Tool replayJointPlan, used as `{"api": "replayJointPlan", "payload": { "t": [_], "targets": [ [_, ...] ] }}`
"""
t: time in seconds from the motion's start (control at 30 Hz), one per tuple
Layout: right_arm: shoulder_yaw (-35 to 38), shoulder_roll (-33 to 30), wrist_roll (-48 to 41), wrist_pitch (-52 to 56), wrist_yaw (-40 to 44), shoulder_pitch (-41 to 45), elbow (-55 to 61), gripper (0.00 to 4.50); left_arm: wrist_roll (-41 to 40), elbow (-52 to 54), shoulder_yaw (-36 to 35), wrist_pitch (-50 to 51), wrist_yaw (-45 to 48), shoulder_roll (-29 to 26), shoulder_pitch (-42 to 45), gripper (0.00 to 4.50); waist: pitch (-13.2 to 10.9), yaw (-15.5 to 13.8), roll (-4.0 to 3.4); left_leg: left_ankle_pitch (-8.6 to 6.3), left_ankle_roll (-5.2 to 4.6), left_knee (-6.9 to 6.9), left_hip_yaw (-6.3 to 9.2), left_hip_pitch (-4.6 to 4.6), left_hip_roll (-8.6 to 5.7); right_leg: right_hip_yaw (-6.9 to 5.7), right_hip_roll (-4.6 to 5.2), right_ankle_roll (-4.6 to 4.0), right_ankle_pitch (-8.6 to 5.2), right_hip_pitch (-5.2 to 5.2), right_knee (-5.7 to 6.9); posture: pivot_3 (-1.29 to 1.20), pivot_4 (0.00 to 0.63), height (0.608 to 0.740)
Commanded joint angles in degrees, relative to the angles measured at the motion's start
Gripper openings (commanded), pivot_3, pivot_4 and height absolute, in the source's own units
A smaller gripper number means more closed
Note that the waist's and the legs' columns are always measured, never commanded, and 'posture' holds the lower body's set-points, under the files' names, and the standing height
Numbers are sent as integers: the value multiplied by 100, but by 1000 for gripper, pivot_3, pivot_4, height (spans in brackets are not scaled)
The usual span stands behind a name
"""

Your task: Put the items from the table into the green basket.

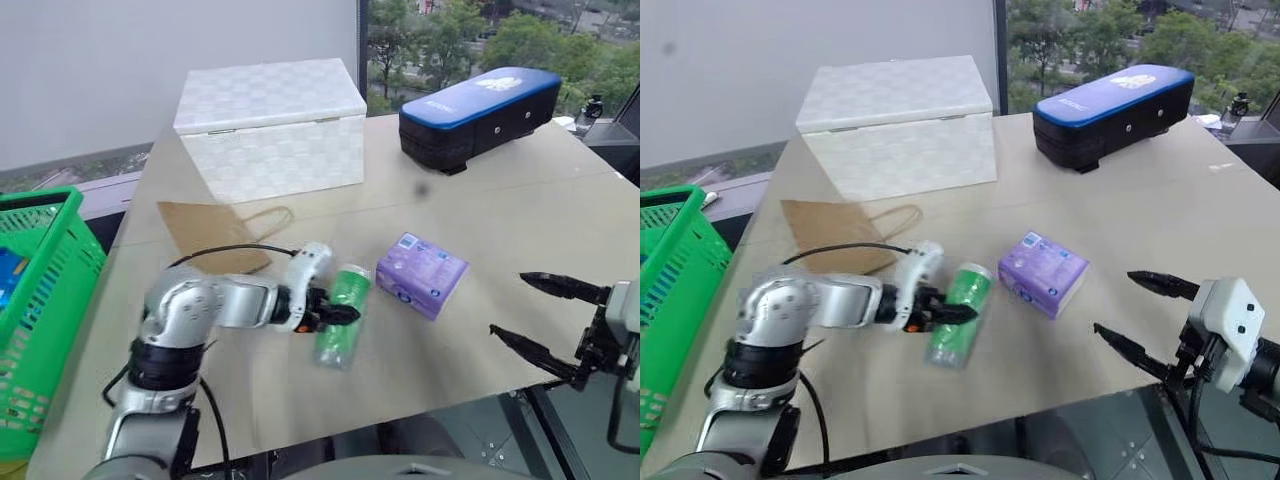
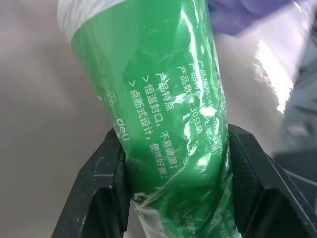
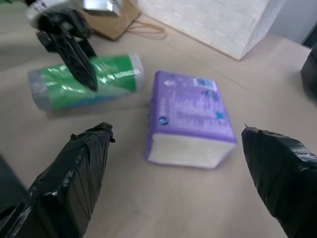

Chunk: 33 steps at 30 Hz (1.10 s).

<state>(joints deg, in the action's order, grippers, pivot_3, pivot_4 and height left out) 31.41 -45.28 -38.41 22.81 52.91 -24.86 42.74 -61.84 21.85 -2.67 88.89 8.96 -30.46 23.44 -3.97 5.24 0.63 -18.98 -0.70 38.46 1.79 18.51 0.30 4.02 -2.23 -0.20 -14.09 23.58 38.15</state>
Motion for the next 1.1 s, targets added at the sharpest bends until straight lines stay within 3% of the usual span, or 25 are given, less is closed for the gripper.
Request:
{"api": "replayJointPlan", "payload": {
  "t": [0.03, 0.17, 0.37, 0.5, 0.7, 1.0, 1.1],
  "targets": [
    [-385, -41, -100, -124, 1, 646, -169, 4500, 291, 589, -697, -932, -38, 73, -202, 1947, 3, -87, 0, 7, 12, 1, 1, 3, -4, -1, 8, 1, 1, 0, -5, -36, 27, 740],
    [-1194, 233, -173, -119, -281, 2091, -587, 4500, 1308, 654, -1214, -2371, -188, -40, -203, 1947, 14, -255, 16, 9, 16, 7, 2, 10, -17, -3, 23, 3, 4, 0, -10, 52, 1, 740],
    [-2485, 548, 239, 244, -467, 3926, -1431, 4500, 2431, 339, -1817, -3379, -573, -421, 25, 1947, 28, -580, 24, 14, 24, 0, 23, 16, -15, -25, 17, -26, 19, 17, -8, 144, 0, 740],
    [-2860, 723, 125, 534, -415, 4809, -1773, 4500, 3180, 118, -2356, -3796, -1023, -743, 119, 1947, 38, -789, 38, 14, 24, 0, 32, 43, -15, -36, 29, -37, 27, 66, -7, 199, 0, 740],
    [-3144, 896, -197, 719, -3, 5490, -1809, 4500, 3865, -150, -3321, -3921, -1685, -959, 217, 1947, 91, -1095, 118, 13, 24, 2, 41, 166, -18, -76, 59, -56, 43, 203, 23, 262, 0, 740],
    [-3284, 1263, -258, 501, 373, 5810, -1854, 4500, 4048, -944, -4432, -3935, -1865, -937, 260, 1947, 155, -1602, 180, 21, 38, 13, 63, 187, -27, -209, 129, -71, 52, 202, 9, 302, 0, 740],
    [-3288, 1368, -301, 499, 413, 5835, -1831, 4500, 4029, -1130, -4649, -4065, -1725, -970, 213, 3345, 166, -1704, 192, 32, 57, 13, 94, 187, -26, -257, 134, -87, 62, 195, 9, 311, 0, 740]
  ]
}}
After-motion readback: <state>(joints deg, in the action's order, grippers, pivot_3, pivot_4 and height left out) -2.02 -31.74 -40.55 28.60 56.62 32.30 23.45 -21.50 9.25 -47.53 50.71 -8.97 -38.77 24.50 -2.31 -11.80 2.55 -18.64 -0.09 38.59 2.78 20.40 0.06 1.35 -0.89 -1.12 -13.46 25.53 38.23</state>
